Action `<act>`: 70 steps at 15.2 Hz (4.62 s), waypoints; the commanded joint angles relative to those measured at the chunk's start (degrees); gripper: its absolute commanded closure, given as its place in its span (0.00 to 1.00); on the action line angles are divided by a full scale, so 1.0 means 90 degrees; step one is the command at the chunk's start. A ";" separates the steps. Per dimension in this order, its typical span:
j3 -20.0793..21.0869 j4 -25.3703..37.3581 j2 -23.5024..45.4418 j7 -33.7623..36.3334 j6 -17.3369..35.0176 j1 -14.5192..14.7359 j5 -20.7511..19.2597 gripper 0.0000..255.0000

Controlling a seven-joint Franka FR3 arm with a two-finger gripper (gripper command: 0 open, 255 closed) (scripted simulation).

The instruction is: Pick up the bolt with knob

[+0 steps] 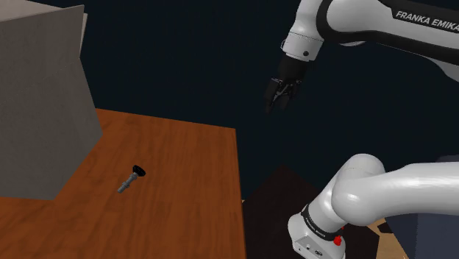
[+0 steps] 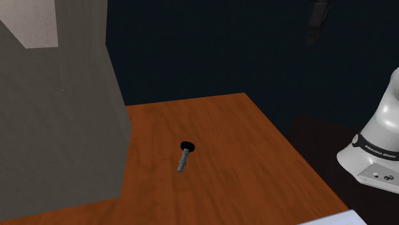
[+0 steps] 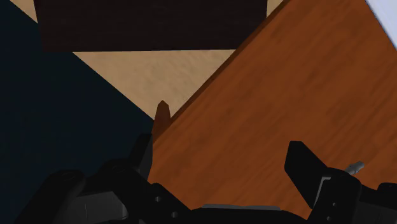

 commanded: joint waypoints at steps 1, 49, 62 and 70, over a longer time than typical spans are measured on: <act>0.0000 0.0000 0.0000 0.0000 0.0000 0.0000 0.0000 0.00; 0.3451 0.3391 0.8056 0.9973 0.4614 0.0948 -0.4607 1.00; 0.3564 0.3450 0.7851 0.9822 0.4390 0.0874 -0.4423 1.00; 0.3755 0.3619 0.7480 0.9538 0.3933 0.0752 -0.4079 1.00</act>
